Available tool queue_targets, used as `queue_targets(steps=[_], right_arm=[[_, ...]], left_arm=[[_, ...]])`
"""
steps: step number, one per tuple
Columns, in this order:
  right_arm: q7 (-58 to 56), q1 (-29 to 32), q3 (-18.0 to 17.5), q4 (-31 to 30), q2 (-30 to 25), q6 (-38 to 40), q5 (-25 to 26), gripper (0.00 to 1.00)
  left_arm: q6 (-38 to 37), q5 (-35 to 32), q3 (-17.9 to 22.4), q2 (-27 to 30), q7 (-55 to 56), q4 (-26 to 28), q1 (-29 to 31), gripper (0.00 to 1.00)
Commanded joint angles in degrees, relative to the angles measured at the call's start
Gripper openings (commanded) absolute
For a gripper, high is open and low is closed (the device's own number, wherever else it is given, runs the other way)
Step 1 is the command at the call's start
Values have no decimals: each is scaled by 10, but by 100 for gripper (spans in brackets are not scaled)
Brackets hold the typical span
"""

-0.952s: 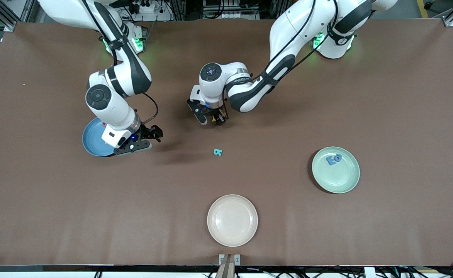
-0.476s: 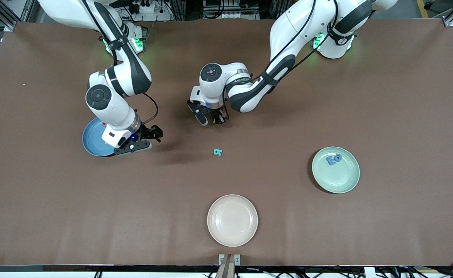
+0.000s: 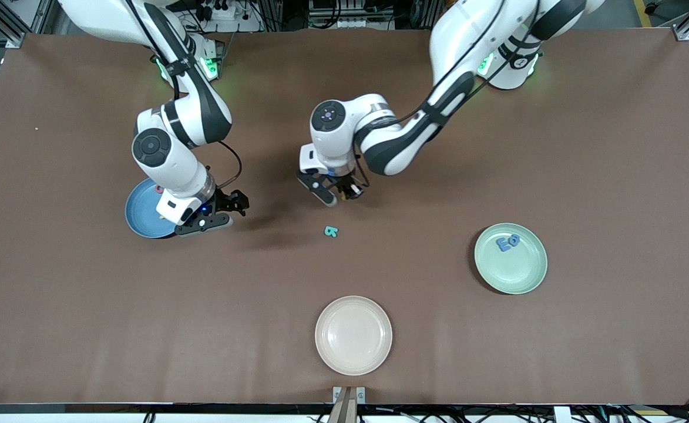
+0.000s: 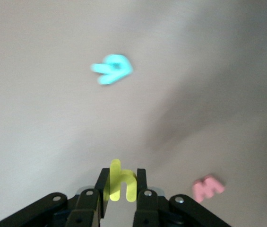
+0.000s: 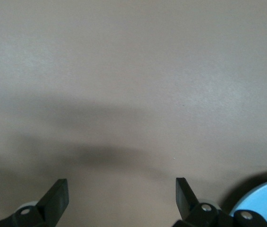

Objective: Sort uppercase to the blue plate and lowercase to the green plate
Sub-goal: 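Carry the h to the green plate while the right gripper reaches letters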

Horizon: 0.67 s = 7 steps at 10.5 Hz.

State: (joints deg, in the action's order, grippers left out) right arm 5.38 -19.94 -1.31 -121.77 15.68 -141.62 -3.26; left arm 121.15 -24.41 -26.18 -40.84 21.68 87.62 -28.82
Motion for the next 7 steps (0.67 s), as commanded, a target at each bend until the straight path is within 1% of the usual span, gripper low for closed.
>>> queue_targets(steps=[1,2,3,4,5,7], right_arm=[[10,-19,-3,19,15,-9,-1,100],[16,-35,-3,34,25,-9,-1,100],[43,-51,-3,63,44,-3,4,100],[53,-66,-3,90,66,-1,10,100],[80,-90,-3,114,84,-1,11,100],[127,-127,-3,184,135,16,12,100]], left_arm=[[-68,62,-4,63,-19,20,84,0],[-98,80,-5,74,-26,22,128,0],[-131,74,-4,76,-31,23,160,0],[-144,74,-1,74,-51,25,199,0],[-146,74,-1,70,-77,31,244,0],[-146,74,7,60,-130,33,295,0]])
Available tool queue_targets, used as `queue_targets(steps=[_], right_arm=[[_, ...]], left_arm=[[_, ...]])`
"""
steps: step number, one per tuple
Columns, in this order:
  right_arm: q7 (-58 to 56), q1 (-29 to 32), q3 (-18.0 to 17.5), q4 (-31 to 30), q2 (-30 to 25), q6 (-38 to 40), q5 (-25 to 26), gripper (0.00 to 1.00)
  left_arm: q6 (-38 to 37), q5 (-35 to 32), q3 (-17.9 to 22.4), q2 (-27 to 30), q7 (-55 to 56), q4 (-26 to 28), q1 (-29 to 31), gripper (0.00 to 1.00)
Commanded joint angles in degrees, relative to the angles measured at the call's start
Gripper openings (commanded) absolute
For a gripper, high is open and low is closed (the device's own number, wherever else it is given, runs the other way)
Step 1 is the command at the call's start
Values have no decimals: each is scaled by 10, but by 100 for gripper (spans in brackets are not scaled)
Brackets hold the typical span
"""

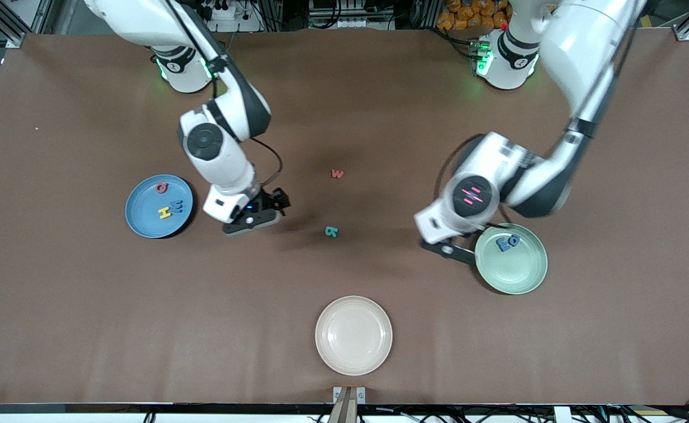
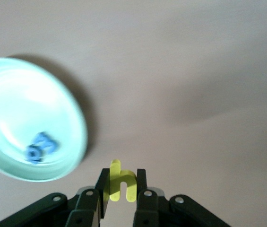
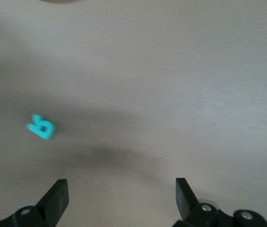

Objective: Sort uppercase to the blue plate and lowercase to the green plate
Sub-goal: 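Carry the h to the green plate while the right gripper reaches letters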

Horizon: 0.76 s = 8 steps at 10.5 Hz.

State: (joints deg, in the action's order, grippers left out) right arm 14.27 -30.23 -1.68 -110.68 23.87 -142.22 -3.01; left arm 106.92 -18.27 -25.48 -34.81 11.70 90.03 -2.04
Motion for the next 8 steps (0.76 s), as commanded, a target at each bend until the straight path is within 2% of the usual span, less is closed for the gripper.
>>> queue_targets(steps=[1,3,5,6,8], right_arm=[[69,-48,2,111,80,45,11,100],[160,-79,2,181,135,75,25,100],[183,-110,11,224,175,77,33,95],[187,-120,21,255,198,89,32,94],[255,-149,31,304,235,93,47,93]], left_arm=[[-4,13,22,-7,-43,9,33,0],[0,14,50,-13,-88,11,34,0],[8,11,67,-33,-90,9,34,4],[16,12,70,-36,-92,9,34,11],[16,12,71,-39,-92,10,34,36]])
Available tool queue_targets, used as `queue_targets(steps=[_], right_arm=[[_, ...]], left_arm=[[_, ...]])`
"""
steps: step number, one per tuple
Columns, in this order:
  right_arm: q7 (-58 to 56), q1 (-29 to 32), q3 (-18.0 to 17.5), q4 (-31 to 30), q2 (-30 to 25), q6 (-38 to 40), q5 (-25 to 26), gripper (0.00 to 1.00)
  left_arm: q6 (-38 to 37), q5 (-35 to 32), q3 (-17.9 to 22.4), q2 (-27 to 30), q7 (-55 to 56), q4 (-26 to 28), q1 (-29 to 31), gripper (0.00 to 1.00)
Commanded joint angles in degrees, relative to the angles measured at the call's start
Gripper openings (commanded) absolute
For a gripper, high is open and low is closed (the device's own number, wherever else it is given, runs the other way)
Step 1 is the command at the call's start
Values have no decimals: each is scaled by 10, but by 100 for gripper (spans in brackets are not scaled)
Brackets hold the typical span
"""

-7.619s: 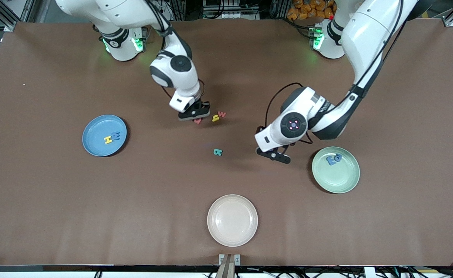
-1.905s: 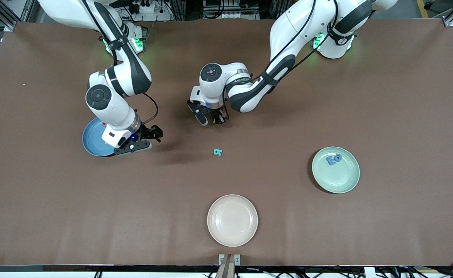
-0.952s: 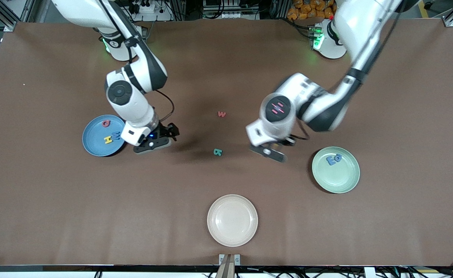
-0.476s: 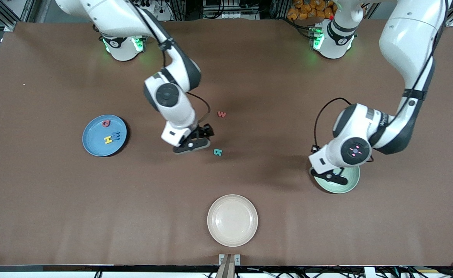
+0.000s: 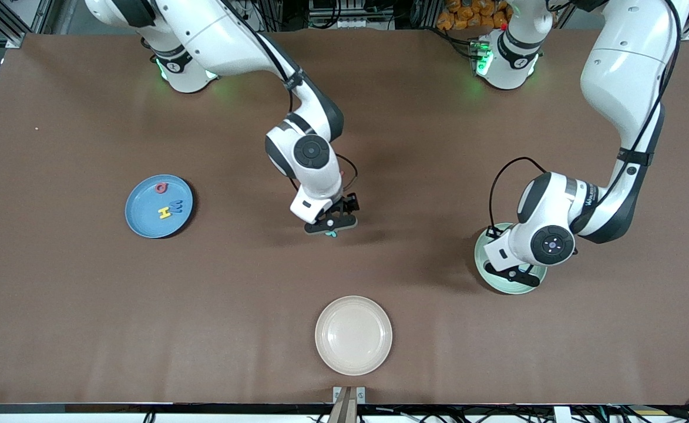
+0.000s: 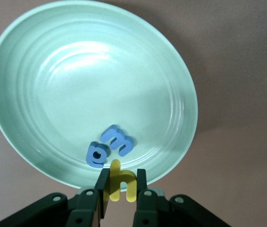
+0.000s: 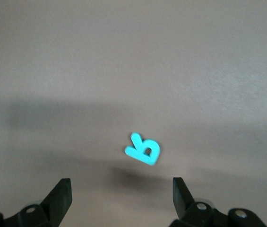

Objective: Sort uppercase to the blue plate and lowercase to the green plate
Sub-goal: 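Carry the h to the green plate while the right gripper reaches letters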

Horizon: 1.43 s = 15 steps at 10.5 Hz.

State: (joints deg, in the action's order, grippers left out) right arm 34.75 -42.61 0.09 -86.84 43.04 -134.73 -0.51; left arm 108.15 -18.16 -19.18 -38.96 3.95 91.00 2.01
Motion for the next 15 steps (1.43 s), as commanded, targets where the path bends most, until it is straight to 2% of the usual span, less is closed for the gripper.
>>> queue_targets(steps=[1,3,7,15], right_arm=[[48,-31,22,71,52,18,32,93],[41,-32,34,72,63,17,48,93],[35,-28,39,69,70,11,58,91],[36,-29,39,66,77,10,42,66]], left_arm=[[4,10,9,1,-15,0,-7,42],[4,12,11,2,-16,0,-7,100],[4,20,10,6,-15,-2,-11,100],[4,20,10,6,-15,-1,-11,100]])
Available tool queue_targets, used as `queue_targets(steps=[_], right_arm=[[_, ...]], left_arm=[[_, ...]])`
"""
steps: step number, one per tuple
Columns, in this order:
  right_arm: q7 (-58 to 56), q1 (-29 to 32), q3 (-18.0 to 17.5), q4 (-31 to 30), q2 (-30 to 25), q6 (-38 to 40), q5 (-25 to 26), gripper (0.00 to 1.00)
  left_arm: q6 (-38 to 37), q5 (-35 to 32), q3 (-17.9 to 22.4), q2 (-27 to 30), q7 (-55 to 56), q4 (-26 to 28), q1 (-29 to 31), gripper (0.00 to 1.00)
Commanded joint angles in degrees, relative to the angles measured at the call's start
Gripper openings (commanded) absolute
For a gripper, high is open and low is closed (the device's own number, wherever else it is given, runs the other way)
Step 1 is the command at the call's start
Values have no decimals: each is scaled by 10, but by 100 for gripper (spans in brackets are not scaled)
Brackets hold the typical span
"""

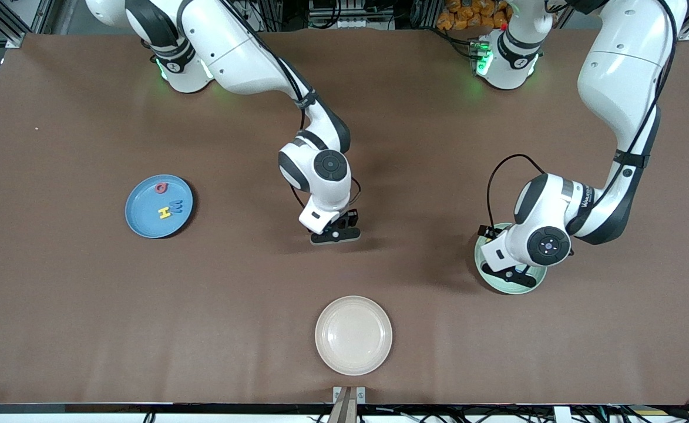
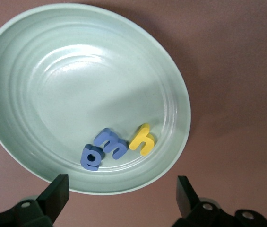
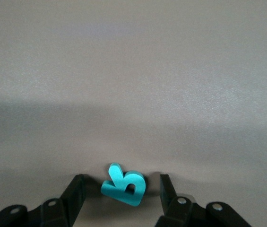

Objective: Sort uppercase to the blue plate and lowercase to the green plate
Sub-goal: 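Grasp the cyan B with the right gripper while the left gripper lifts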

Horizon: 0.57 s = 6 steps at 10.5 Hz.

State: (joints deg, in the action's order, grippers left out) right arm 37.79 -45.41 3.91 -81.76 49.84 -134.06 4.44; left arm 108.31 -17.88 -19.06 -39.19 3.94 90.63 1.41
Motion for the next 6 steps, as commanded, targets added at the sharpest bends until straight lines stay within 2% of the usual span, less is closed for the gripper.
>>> queue_targets(steps=[1,6], right_arm=[[6,-1,1,15,9,4,-7,64],[0,-1,0,15,7,5,-13,63]], left_arm=[[2,17,9,9,-15,2,-5,100],[0,16,9,11,-14,2,-8,100]])
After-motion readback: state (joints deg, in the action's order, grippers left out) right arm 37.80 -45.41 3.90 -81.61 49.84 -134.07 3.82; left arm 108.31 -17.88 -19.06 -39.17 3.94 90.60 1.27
